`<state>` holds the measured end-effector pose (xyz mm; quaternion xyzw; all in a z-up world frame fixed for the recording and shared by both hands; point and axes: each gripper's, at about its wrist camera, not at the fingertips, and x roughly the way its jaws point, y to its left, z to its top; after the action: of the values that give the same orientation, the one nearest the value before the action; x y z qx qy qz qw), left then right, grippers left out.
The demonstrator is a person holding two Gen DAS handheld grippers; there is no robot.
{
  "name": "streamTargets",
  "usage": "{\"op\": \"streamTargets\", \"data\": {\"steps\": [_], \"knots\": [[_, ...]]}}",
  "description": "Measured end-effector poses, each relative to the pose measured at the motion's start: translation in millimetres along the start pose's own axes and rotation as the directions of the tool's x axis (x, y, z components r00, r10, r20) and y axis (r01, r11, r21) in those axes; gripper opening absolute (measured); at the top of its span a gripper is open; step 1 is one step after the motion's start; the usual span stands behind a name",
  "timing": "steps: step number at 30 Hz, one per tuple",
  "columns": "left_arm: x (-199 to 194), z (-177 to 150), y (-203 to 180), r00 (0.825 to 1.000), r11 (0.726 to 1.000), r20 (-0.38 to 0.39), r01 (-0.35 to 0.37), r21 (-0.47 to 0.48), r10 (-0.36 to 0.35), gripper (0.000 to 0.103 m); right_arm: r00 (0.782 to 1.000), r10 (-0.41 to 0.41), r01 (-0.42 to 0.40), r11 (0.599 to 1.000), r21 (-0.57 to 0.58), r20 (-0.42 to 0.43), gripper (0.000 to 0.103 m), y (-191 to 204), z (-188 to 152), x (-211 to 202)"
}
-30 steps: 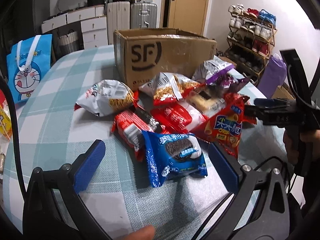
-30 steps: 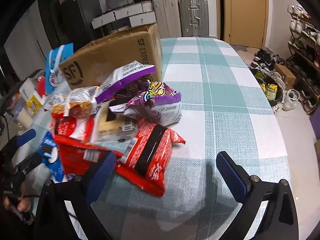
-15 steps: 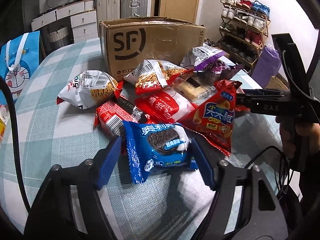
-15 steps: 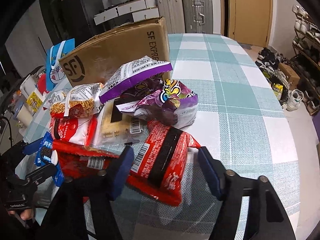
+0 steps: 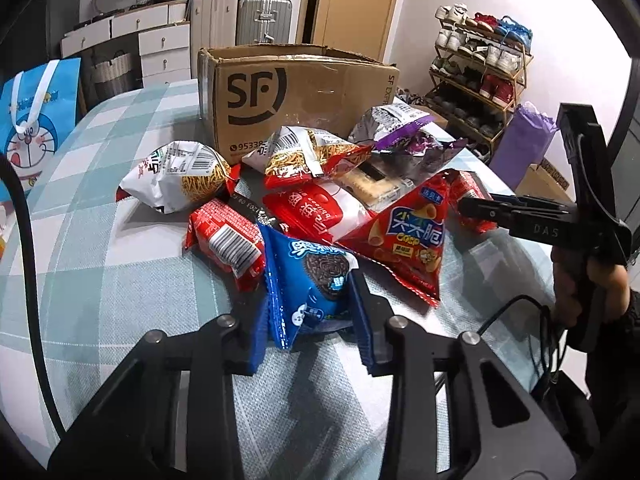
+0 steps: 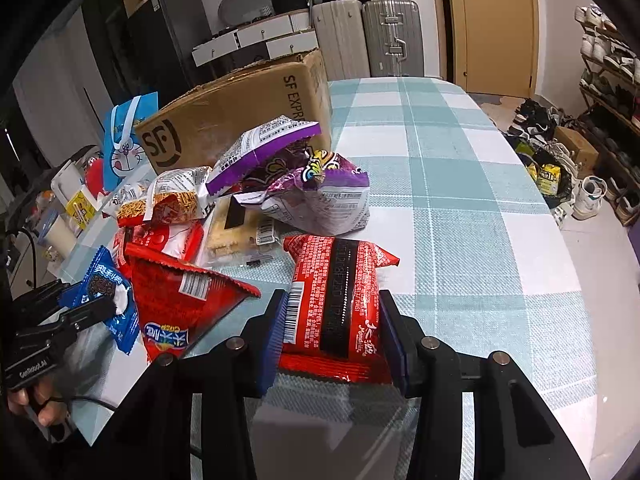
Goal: Organize snacks
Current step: 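Grasp the blue Oreo pack with the left gripper while the right gripper grasps the red wafer pack, then carry the Oreo pack and red wafer pack into the box with both grippers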
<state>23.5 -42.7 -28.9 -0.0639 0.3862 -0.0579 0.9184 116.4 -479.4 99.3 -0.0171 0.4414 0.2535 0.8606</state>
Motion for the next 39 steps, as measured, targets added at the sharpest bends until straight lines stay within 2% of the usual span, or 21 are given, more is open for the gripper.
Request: {"op": "streamTargets", "data": {"steps": [5,10,15,18,20,23,25,26,27,29,34,39], "knots": [[-9,-2,1,1.0,1.0,0.014,0.009,-0.007,-0.009,0.027,0.999,0.027,-0.027,1.0,-0.004,0.038,0.044,2,-3,-14],[-7,-3,2,1.0,1.0,-0.004,0.001,-0.021,-0.001,0.028,0.998,0.044,-0.043,0.999,-0.022,0.05,0.044,8,-3,-20],[1,-5,-1,0.998,0.998,-0.027,-0.064,-0.002,0.064,0.056,0.998,0.049,-0.048,0.998,-0.027,0.048,0.044,12,-6,-21],[7,-7,-7,0.994,0.996,-0.053,-0.09,0.017,0.091,0.068,0.997,0.053,-0.052,0.998,-0.026,0.047,0.044,11,-6,-21],[12,-7,-10,0.993,0.995,-0.065,-0.102,0.024,0.103,0.072,0.998,0.052,-0.051,0.998,-0.026,0.046,0.044,11,-6,-20],[17,-6,-16,0.986,0.988,-0.076,-0.143,0.053,0.147,0.072,0.997,0.055,-0.054,0.998,-0.026,0.049,0.044,11,-6,-21],[20,-7,-21,0.986,0.987,-0.072,-0.145,0.072,0.15,0.072,0.997,0.053,-0.052,0.998,-0.026,0.049,0.044,11,-6,-20],[21,-7,-24,0.986,0.985,-0.069,-0.145,0.088,0.152,0.068,0.997,0.054,-0.052,0.998,-0.026,0.049,0.044,11,-6,-20],[22,-7,-26,0.985,0.983,-0.067,-0.153,0.104,0.16,0.053,0.997,0.054,-0.053,0.998,-0.027,0.049,0.044,11,-6,-20],[21,-8,-29,0.987,0.984,-0.066,-0.14,0.114,0.148,0.045,0.997,0.054,-0.053,0.998,-0.025,0.053,0.044,11,-6,-20],[14,-9,-24,0.994,0.992,-0.052,-0.091,0.087,0.096,0.043,0.995,0.067,-0.065,0.997,-0.03,0.069,0.044,13,-5,-22],[-7,-3,-16,0.999,0.997,0.006,-0.047,0.054,0.047,0.043,0.989,0.098,-0.094,0.995,-0.041,0.109,0.044,17,-4,-33]]}}
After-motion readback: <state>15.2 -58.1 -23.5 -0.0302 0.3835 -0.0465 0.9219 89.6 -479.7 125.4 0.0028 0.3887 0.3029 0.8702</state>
